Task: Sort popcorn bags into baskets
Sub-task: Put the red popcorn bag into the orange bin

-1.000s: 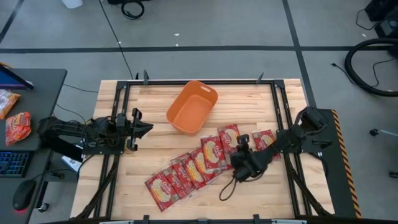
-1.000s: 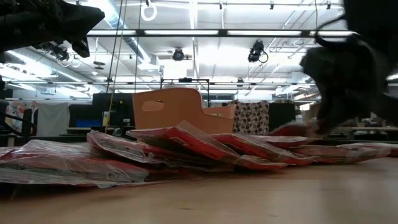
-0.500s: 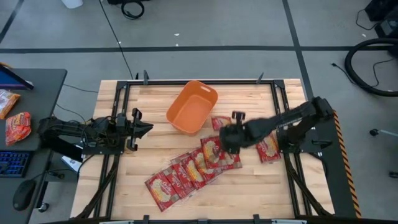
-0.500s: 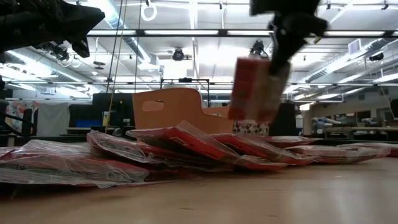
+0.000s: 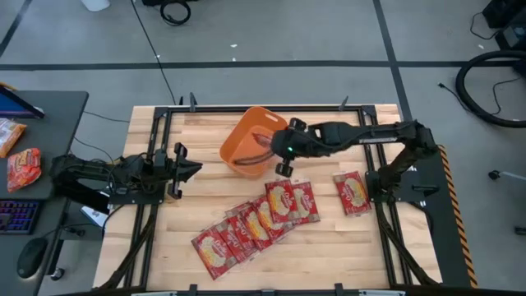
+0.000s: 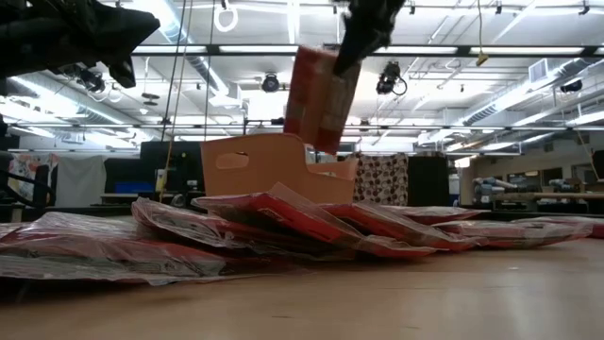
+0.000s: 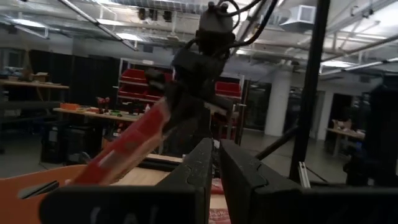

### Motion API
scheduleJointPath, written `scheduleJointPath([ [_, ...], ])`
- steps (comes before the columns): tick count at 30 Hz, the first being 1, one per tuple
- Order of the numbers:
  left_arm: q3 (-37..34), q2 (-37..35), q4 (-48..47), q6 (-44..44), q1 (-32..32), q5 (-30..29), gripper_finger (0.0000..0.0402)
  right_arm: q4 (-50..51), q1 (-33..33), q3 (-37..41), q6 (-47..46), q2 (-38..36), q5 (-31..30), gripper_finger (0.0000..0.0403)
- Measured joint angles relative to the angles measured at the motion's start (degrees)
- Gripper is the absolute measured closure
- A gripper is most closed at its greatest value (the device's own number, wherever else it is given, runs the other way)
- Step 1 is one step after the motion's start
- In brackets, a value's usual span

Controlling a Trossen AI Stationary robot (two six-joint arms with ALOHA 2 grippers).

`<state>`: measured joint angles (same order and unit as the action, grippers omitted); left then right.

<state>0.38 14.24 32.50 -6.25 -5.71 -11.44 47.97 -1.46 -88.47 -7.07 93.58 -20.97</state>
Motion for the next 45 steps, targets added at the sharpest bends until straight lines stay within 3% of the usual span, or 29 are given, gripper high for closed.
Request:
scheduleJointPath([
  [13,0.0,1.64,0.52,-0.53,0.0,-2.97,0.0365,-4.67,-11.3,0.04,-0.23,10.82,9.48,0.0372],
  [19,-0.02,1.64,0.73,-0.54,0.02,-2.97,0.0365,-11.87,-13.02,0.04,2.14,13.27,19.38,0.031],
  [26,0.0,5.18,7.14,-2.09,-0.92,-2.72,0.0365,-14.53,-12.72,0.04,5.5,10.59,23.21,0.024],
  [34,3.98,17.22,10.22,-2.11,-1.05,-2.71,0.0365,-4.68,-8.03,0.0,11.44,4.53,24.11,0.0235],
  [39,7.73,24.79,10.27,0.57,-1.04,-3.06,0.0365,3.7,0.52,0.22,16.8,4.36,16.63,0.0235],
  [45,11.18,32.44,10.53,0.68,-1.03,-3.12,0.0355,3.41,9.86,5.36,19.66,4.68,11.47,0.0235],
])
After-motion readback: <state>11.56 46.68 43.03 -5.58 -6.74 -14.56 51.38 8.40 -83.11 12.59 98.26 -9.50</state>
